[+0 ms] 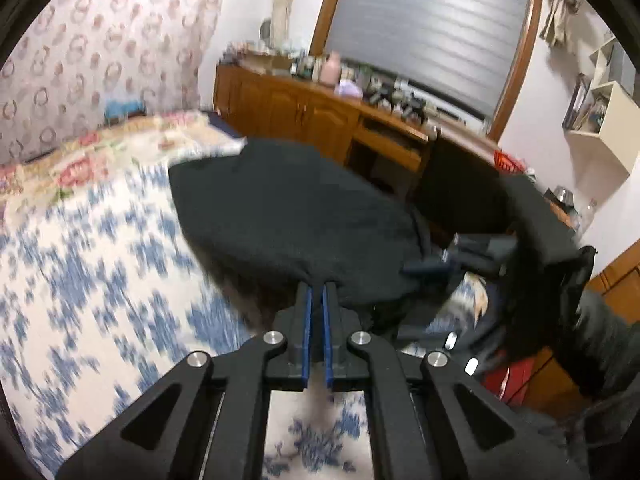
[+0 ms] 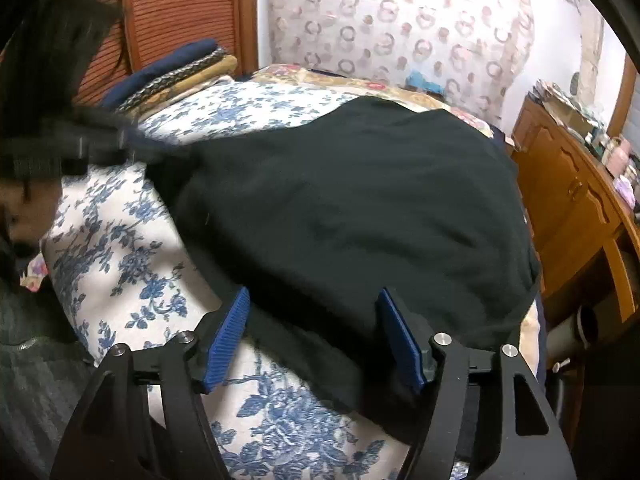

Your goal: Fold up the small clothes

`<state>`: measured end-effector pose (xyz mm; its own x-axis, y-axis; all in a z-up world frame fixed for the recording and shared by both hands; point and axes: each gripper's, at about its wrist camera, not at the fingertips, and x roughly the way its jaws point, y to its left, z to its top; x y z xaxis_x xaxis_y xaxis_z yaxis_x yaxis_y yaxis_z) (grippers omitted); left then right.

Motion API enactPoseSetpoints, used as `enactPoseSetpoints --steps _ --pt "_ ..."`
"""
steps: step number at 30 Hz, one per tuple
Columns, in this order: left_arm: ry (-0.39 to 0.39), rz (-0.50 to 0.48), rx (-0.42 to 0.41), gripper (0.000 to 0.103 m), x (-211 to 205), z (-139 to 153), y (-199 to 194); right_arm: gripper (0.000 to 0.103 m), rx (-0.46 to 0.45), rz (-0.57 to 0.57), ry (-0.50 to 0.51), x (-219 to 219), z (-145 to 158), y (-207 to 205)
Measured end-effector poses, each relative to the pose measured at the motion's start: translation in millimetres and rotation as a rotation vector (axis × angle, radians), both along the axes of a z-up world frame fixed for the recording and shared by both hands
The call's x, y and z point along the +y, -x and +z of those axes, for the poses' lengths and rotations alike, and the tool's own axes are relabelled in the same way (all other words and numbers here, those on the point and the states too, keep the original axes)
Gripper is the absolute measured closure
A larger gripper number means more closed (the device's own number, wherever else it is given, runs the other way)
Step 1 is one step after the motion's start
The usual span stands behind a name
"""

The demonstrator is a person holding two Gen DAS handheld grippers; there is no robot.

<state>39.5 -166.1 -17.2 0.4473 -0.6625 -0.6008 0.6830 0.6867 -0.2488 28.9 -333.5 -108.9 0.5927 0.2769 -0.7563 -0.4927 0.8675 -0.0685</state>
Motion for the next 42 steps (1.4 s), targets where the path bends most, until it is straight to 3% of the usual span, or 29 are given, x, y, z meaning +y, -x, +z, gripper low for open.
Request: enactPoseSetpoints --steps 4,14,17,18,21,26,31,35,42 --pt "0.007 0.008 -0.035 0.101 -5 13 -5 0.032 -0.003 -0.022 0.028 -9 -4 -2" --pt "0.007 0.051 -0.045 0.101 -1 11 -15 0.034 -0.036 -0.153 0.135 -45 -14 -4" --pt "0.010 0.060 -0.046 0.101 2 12 -18 0.067 -0.024 -0.173 0.132 -56 -13 -7" --pt "0.008 0.062 -0.047 0.101 2 12 -19 0.083 -0.022 -0.169 0.136 -58 -11 -8" --pt "0.001 0.076 -0.058 0.101 4 12 -22 0.096 -0.058 -0.146 0.133 -62 5 -14" --pt "-0.001 0.103 -0.059 0.101 7 16 -43 0.098 -0.164 -0.140 0.141 -62 47 -33" --pt "-0.009 0.136 -0.055 0.101 5 25 -90 0.098 -0.224 -0.127 0.152 -60 79 -77" --pt "-0.029 0.154 -0.031 0.101 -2 23 -137 0.098 -0.215 -0.117 0.156 -61 80 -121" --pt "-0.090 0.172 0.031 0.101 -20 -4 -206 0.097 -0.113 -0.137 0.081 -86 61 -199"
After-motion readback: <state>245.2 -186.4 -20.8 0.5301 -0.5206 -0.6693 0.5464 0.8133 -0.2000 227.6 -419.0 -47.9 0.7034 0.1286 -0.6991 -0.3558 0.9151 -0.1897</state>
